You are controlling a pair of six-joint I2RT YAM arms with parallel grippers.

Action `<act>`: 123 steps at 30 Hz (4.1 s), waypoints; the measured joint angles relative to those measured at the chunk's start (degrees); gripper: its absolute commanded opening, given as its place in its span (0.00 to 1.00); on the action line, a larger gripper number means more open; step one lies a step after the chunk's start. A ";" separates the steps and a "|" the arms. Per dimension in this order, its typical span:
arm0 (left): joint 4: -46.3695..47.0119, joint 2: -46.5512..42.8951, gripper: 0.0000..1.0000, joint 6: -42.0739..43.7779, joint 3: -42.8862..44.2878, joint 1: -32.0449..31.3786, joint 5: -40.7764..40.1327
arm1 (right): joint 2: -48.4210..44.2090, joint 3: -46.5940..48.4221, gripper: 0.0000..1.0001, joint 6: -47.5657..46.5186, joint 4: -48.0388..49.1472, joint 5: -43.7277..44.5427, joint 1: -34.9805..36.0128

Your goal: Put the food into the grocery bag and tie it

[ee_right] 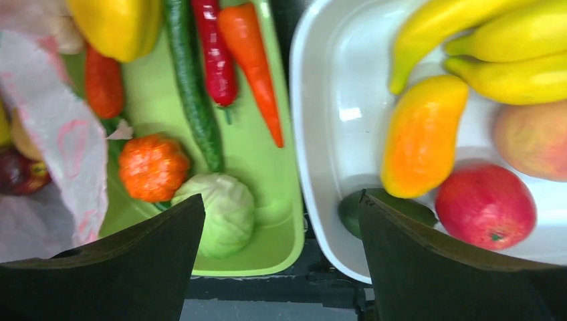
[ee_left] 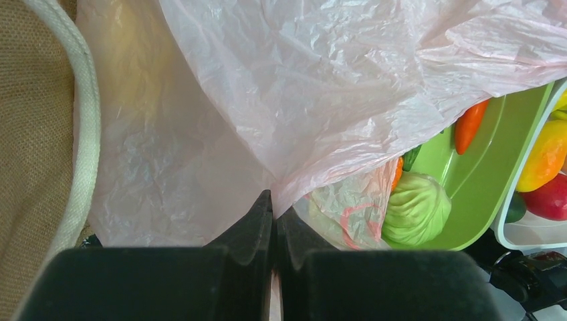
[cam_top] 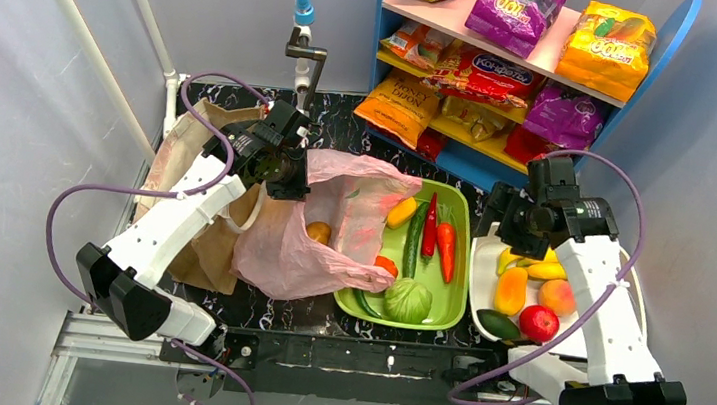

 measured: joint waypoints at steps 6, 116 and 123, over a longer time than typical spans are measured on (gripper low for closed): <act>-0.02 0.00 0.00 0.37 -0.11 -0.02 -0.02 | 1.64 -3.91 0.92 -1.42 -1.88 4.52 -6.49; -0.55 2.14 0.00 0.98 0.35 0.04 1.07 | 34.25 27.32 0.11 11.82 18.47 -21.88 31.08; -0.61 2.14 0.00 0.98 0.35 0.04 1.05 | 37.79 27.41 0.51 10.95 18.67 -22.86 31.45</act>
